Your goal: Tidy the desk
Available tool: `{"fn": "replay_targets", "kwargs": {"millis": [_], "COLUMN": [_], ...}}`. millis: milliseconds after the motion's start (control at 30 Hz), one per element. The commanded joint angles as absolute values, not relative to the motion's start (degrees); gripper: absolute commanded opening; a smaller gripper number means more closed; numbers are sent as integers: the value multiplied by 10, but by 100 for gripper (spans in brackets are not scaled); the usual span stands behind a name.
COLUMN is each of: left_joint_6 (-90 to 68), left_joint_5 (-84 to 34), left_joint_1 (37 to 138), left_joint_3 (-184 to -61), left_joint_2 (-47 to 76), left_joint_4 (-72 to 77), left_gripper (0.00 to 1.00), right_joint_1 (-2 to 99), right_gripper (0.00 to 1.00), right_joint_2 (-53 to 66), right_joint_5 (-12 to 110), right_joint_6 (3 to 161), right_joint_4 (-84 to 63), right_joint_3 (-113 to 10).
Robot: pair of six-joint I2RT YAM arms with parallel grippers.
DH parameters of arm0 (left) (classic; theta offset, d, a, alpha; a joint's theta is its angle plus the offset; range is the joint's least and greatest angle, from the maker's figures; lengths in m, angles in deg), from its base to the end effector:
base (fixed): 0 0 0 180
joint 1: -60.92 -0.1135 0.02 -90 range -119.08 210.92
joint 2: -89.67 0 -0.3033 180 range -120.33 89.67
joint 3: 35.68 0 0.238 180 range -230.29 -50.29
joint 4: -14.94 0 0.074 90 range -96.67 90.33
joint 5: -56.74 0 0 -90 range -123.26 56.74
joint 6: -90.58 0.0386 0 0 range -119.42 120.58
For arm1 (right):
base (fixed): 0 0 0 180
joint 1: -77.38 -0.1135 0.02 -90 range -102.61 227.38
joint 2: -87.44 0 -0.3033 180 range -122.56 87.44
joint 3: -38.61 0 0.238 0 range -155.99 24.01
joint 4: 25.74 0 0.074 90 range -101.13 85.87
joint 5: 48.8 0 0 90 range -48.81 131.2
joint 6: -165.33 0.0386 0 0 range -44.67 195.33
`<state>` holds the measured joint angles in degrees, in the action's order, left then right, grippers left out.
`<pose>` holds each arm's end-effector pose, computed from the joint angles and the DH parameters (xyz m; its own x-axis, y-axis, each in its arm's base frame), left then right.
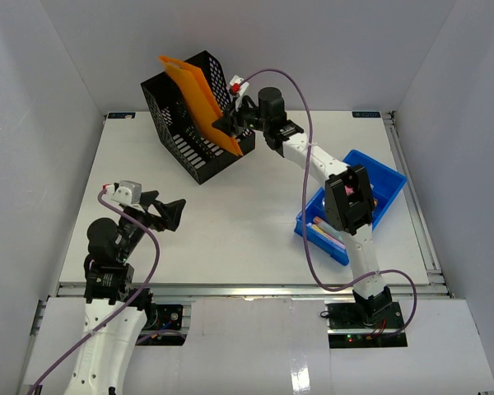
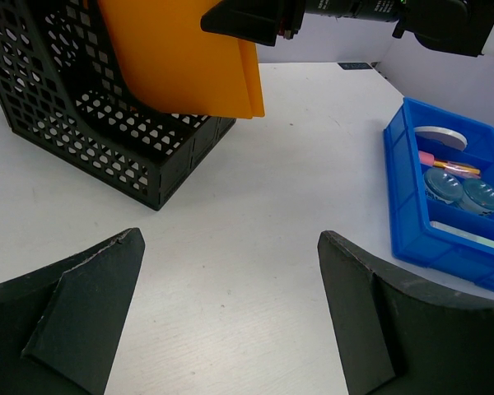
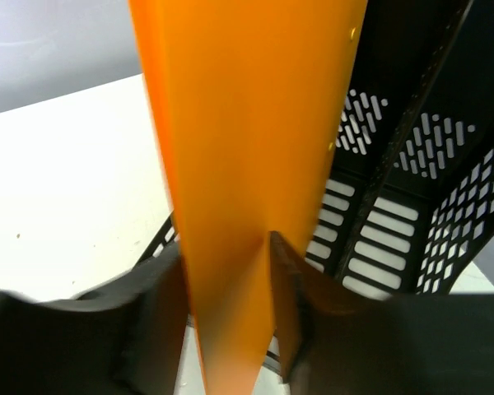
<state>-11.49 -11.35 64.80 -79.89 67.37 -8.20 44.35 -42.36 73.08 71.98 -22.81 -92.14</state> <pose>0.0688 -0.0191 0.3150 -0.1119 -0.1869 -0.9760 0.4209 0.8808 -0.2169 0.4574 0.3217 0.3468 0.0240 -0.0436 -0.9988 -0.9055 0.4224 -0.0402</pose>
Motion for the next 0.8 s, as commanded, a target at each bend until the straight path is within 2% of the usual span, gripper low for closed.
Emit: {"fn": "replay_targets", "kwargs": {"millis": [0,133,433,467,633,767], "left_joint_6": [-119,-119,-119,-119,-119,-118], "left_joint_5": [-107,-102,-96,-96,-94,-94], "left_joint_1": [648,648,648,648,648,648], "left_joint_3": [-795,-795,-793,-794,-794,-794], "left_joint_2": [682,681,683,683,682,681], "left_joint_4": [-73,-71,-69,-69,-69,-69], "left_gripper": [98,98,98,98,98,98], "right_joint_1": [443,441,442,442,442,446], "right_gripper": [36,30,29,27,8,8], "right_joint_2": [-423,-433,-457,-462,-464,-439], "right_joint_5": [731,705,665,664,676,704], "right_joint_6": [729,725,709,710,720,748], "right_joint_4": [-216,-204,-192,-187,-176,-252], "right_joint_3": [-954,-956,-979,-984,-995,-947]}}
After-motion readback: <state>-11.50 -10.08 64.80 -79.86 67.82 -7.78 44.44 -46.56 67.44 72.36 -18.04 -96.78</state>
